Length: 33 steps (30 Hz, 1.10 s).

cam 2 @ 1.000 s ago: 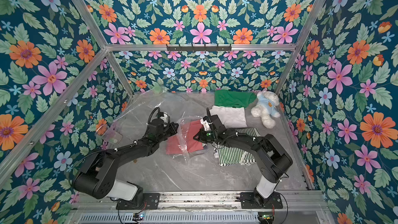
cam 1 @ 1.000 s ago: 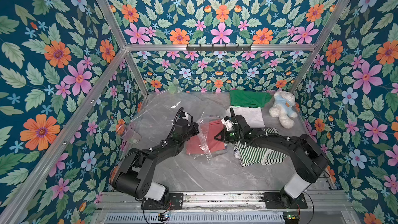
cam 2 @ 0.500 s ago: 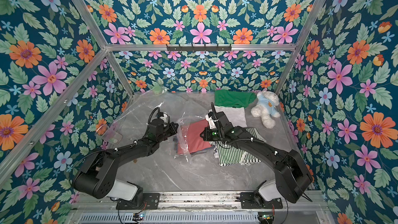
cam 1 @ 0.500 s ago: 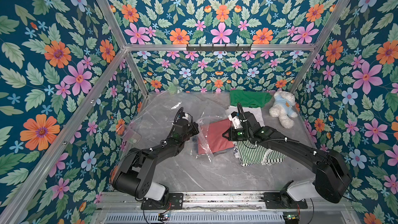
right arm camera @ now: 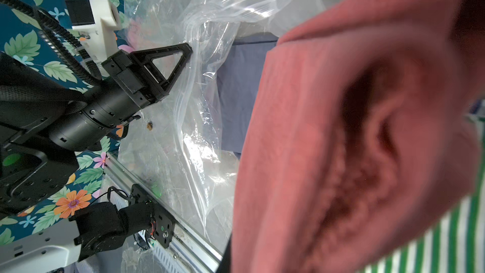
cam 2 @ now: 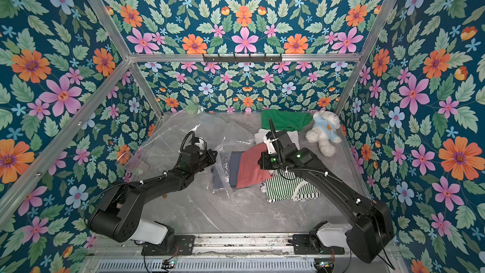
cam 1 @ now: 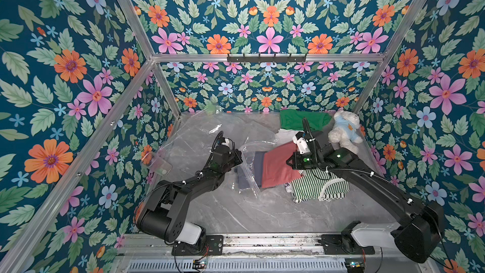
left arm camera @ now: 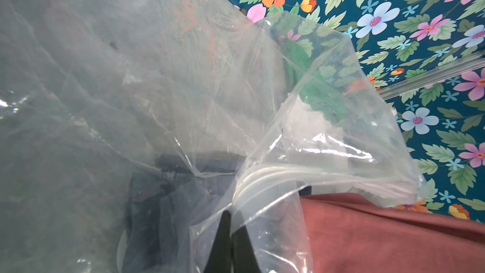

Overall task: Take the tank top out of the vacuum bag
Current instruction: Take out the tank top from the vacuum bag, then place the tank top at the center of the board.

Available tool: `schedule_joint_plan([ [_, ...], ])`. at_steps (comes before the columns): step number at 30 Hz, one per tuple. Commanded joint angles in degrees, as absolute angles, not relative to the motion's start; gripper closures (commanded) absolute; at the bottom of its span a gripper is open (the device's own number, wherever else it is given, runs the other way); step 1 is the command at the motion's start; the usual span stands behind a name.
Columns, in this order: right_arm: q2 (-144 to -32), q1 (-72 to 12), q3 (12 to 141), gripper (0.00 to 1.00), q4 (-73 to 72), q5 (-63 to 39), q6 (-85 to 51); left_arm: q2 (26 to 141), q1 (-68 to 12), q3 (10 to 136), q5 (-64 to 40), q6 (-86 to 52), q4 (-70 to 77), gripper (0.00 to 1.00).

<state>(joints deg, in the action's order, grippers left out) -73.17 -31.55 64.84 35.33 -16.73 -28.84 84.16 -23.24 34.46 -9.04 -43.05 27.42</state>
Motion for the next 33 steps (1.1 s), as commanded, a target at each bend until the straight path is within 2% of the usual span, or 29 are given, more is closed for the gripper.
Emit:
schedule_joint_plan([
  [1,-70.91,-28.46,66.02,1.0,44.03,-19.26,-26.98,84.02,-23.1,34.37,-8.15,-42.89,29.05,1.0],
  [8,-67.8,-24.47,71.02,1.0,55.44,-21.14,-23.38,84.55,-23.12,34.37,-8.44,-43.24,29.7,1.0],
  [14,-68.95,-23.97,78.76,1.0,63.93,-18.48,-20.44,83.88,-23.17,33.8,-8.27,-43.23,29.88,1.0],
  [22,-72.32,-21.91,87.0,1.0,71.33,-19.95,-15.11,83.51,-23.16,33.18,-8.17,-43.12,30.15,1.0],
  [30,-76.99,-21.93,93.41,1.0,73.75,-23.01,-11.37,82.0,-23.05,31.6,-6.72,-43.02,29.97,1.0],
  [33,-77.72,-21.9,94.75,1.0,71.67,-28.73,-11.25,81.42,-23.03,31.25,-6.36,-42.98,29.88,1.0],
])
